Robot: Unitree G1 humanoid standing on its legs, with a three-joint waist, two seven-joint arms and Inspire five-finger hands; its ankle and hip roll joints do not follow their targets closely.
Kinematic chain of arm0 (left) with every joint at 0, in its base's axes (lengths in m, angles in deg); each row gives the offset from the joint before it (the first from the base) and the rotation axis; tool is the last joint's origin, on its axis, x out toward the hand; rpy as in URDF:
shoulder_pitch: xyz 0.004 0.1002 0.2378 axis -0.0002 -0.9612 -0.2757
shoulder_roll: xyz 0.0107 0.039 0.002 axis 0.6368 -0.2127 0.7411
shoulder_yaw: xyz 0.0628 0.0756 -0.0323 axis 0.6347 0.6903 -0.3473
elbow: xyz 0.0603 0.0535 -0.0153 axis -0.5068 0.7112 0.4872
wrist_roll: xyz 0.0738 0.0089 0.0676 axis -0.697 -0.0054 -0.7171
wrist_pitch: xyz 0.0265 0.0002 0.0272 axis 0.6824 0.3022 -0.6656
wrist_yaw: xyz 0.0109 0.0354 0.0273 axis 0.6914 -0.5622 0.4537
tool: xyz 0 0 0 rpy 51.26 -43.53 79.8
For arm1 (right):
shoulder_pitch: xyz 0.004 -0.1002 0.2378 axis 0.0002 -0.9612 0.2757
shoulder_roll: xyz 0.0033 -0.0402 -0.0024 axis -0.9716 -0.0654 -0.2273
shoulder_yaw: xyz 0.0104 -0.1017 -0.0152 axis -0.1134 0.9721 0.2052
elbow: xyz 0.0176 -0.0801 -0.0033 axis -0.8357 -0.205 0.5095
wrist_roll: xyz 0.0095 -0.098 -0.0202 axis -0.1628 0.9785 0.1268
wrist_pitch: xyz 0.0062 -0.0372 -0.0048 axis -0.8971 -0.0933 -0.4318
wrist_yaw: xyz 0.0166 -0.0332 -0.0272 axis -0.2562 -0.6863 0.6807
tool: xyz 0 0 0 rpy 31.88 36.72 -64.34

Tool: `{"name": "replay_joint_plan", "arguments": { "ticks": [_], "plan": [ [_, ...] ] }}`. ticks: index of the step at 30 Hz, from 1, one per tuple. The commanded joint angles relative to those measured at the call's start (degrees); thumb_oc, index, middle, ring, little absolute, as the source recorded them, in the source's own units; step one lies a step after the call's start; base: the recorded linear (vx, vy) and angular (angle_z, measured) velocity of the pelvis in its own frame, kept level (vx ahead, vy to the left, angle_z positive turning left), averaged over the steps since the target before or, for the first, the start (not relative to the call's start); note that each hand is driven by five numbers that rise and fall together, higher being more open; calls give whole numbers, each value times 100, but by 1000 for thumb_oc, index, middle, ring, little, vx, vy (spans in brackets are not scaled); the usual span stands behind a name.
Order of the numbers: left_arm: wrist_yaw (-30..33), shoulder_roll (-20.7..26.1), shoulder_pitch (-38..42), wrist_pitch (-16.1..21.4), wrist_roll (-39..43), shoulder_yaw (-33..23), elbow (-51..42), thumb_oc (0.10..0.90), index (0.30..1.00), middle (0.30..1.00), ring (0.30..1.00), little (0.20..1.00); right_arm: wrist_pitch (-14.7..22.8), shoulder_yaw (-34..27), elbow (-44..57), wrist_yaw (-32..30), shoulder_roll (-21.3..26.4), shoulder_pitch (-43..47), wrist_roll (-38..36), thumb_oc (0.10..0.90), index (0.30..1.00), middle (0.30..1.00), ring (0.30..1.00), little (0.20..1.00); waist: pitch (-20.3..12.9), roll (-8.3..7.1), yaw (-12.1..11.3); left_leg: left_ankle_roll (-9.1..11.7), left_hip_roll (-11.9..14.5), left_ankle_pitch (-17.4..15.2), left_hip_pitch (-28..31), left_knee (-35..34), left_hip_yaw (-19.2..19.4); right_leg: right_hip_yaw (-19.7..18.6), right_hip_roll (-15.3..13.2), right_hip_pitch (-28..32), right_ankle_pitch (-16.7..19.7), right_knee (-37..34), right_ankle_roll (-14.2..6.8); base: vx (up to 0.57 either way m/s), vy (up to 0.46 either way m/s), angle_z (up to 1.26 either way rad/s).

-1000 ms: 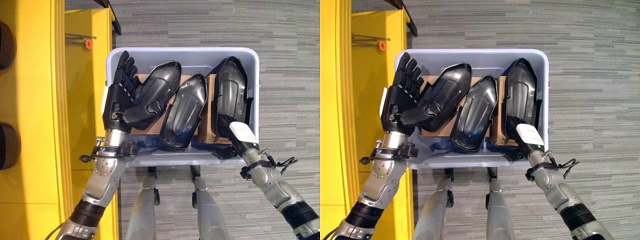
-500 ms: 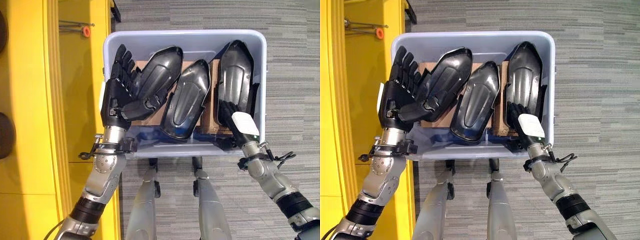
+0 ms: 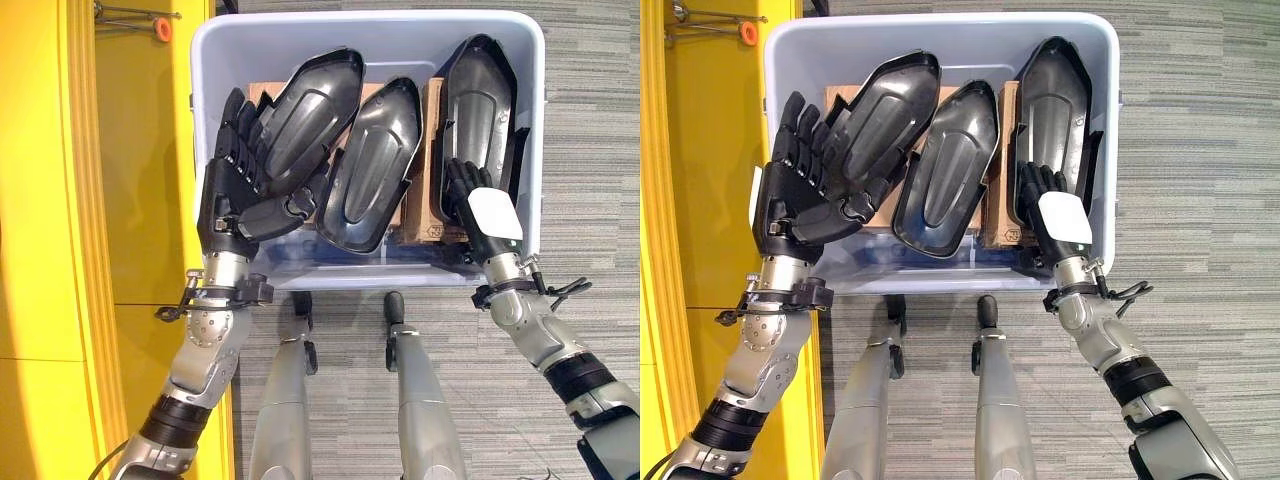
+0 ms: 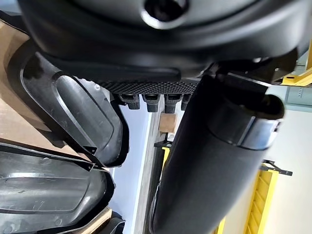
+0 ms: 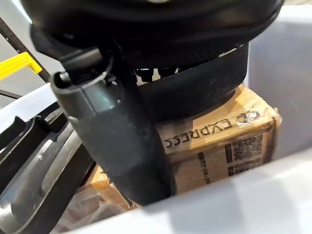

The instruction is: Move parts from the plastic box to the shelf.

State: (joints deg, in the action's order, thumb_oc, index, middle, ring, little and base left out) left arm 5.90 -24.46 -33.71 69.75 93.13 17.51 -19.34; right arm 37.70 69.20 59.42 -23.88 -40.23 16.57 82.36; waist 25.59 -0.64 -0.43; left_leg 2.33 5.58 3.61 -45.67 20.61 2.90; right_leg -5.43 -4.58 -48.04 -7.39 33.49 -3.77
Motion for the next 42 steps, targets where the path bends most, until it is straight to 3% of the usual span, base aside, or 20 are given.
{"name": "replay_joint_plan", "arguments": {
  "ticks": [1,10,23,33,42],
  "plan": [
    [-2,74,208,656,-141,-189,-783,900,1000,1000,1000,1000,-247,329,-654,468,-25,-185,-312,400,300,300,300,300,-290,202,-129,-3,296,-813,-166,655,-222,279,-166,357,71,-301,3,0,0,0],
    [-95,164,137,598,-293,-148,-773,900,1000,1000,1000,1000,-78,80,272,644,84,-784,-298,400,300,300,300,300,-482,94,-24,26,296,-724,336,231,-198,330,-179,798,68,-511,-20,-2,3,0],
    [-382,347,-310,422,-312,-82,-515,900,1000,1000,1000,1000,205,-593,1738,789,241,-1889,-297,400,300,300,300,300,-717,-79,9,109,197,-492,2029,-764,-147,473,-428,2572,207,-1457,-185,60,23,8],
    [-608,338,-823,321,-324,-423,-384,900,1000,1000,1000,1000,327,-1313,2544,850,490,-2158,-130,400,300,300,300,300,-1254,-254,3,165,251,-373,3070,-1375,-90,637,-512,3692,373,-2367,-314,75,9,6],
    [-766,276,-1160,251,-350,-634,-335,900,1000,1000,1000,1000,358,-1643,2991,959,738,-2003,65,400,300,300,300,300,-1763,-323,-38,186,305,-345,3734,-1772,70,651,-523,4296,520,-2847,-364,69,0,-2]
  ]
}}
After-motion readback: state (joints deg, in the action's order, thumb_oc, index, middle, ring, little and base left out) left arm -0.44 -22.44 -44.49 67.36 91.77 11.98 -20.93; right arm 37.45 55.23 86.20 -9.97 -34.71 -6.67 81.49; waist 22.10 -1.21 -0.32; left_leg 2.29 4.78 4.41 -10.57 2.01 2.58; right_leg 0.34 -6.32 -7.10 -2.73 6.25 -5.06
